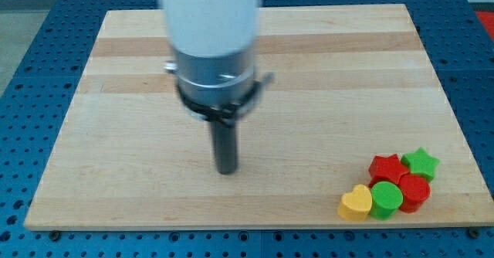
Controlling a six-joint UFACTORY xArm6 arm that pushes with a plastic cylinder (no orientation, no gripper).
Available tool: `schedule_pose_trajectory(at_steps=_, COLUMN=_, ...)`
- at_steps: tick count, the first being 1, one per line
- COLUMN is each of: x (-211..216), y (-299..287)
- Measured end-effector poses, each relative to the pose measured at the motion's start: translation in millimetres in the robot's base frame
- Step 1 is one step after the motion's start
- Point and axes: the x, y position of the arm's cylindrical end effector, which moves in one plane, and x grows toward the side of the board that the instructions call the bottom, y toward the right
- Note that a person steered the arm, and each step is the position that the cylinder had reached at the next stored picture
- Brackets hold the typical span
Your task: Push the blue cube towards the left of the board
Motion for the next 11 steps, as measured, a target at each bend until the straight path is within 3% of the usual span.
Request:
schedule_pose_trajectory(at_steps=2, x=-131, y=31)
schedule_pose_trajectory(at_steps=3, x=-176, y=37)
schedule_pose_trajectory(at_steps=5, x=-227, y=20)
schedule_pose_trajectory(at_steps=7, x=-239, y=-57)
schedule_pose_trajectory(at_steps=9, x=-175, y=-133)
schedule_pose_trajectory(at_steps=11, x=-172, y=-119)
